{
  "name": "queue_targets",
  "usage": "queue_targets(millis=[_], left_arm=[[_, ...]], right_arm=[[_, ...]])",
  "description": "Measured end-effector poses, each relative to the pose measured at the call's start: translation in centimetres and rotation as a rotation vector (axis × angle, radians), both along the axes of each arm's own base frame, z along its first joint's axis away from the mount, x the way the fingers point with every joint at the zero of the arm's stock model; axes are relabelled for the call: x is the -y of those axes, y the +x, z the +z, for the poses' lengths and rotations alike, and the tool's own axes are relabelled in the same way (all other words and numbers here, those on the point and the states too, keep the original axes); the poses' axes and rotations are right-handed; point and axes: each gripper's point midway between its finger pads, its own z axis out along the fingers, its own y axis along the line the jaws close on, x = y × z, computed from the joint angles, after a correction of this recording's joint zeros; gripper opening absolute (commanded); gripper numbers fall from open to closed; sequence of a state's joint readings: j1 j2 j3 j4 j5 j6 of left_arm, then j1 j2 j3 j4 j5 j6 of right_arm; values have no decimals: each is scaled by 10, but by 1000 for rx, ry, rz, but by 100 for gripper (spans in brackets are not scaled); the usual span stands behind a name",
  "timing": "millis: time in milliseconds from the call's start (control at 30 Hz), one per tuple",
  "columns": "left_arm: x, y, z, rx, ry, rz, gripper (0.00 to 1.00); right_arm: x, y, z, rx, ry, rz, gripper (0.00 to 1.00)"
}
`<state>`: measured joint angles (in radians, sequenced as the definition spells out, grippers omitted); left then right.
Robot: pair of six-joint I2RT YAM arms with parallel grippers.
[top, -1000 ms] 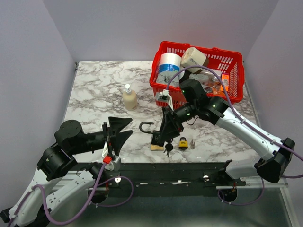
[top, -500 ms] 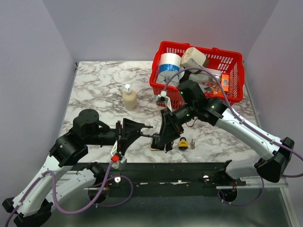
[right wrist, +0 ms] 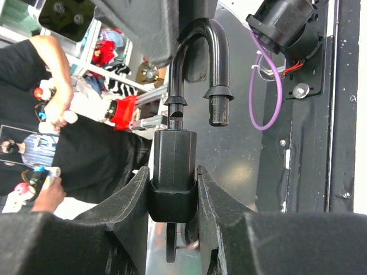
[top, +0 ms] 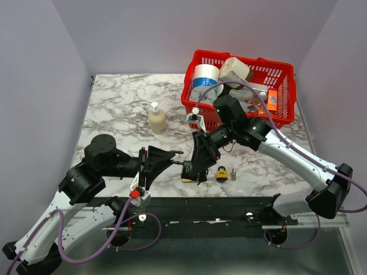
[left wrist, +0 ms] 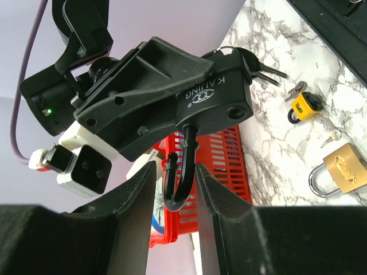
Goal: Lock with the key
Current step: Lock the lock.
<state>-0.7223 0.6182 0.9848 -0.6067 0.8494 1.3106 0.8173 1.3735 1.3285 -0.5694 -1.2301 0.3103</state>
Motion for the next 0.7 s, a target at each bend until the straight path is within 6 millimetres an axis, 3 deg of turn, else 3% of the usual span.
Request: queue_targets(millis=[233, 367, 567, 700], left_arm=[[5, 0, -3, -14, 9, -22, 24], [4, -1, -8, -20, 24, -24, 40], [3, -2, -9, -7, 29, -26, 41], [3, -2, -12, 12, 38, -31, 36]], right_arm=[[-3, 1, 4, -20, 10, 8, 1], [-3, 1, 5, -22, 11, 7, 1], [-3, 0, 4, -30, 9, 9, 1], [-2, -1, 0, -40, -1, 8, 1]])
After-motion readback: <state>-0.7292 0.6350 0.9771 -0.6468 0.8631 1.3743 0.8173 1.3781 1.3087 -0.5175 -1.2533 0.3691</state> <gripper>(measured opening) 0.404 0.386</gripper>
